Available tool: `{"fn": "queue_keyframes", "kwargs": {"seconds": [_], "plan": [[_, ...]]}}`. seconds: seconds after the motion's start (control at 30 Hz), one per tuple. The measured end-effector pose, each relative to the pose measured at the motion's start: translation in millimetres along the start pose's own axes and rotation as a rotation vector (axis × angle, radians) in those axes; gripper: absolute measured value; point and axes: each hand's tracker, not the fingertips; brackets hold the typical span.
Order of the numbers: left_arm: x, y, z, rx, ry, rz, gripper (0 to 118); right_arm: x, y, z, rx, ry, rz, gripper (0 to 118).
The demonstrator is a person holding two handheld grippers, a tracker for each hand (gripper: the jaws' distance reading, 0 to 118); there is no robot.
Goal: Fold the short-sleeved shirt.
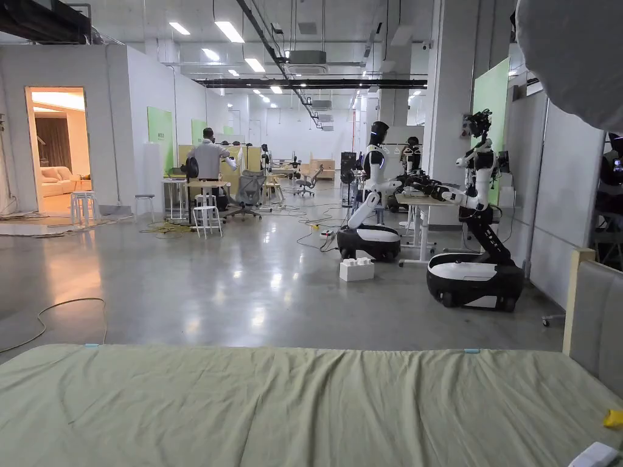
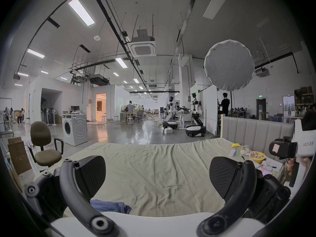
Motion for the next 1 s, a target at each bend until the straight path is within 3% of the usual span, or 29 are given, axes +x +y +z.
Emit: {"fn": "queue_keyframes", "kwargs": {"seconds": [0.3, 0.6, 1.0], "plan": [[1.6, 4.3, 1.9, 0.003, -0.026, -0.023, 118, -16.0, 7.5, -3.2, 0.018, 0.017, 0.114, 118], [2.2, 6.9, 2.8, 0.005, -0.016, -0.007, 118, -11.8, 16.7, -1.2, 0.027, 0.024, 0.067, 118], [-12.4, 2.6, -3.4, -0.021, -0.014, 0.002, 118, -12.2, 14.2, -7.6, -0.002, 0.015, 0.078, 118]]}}
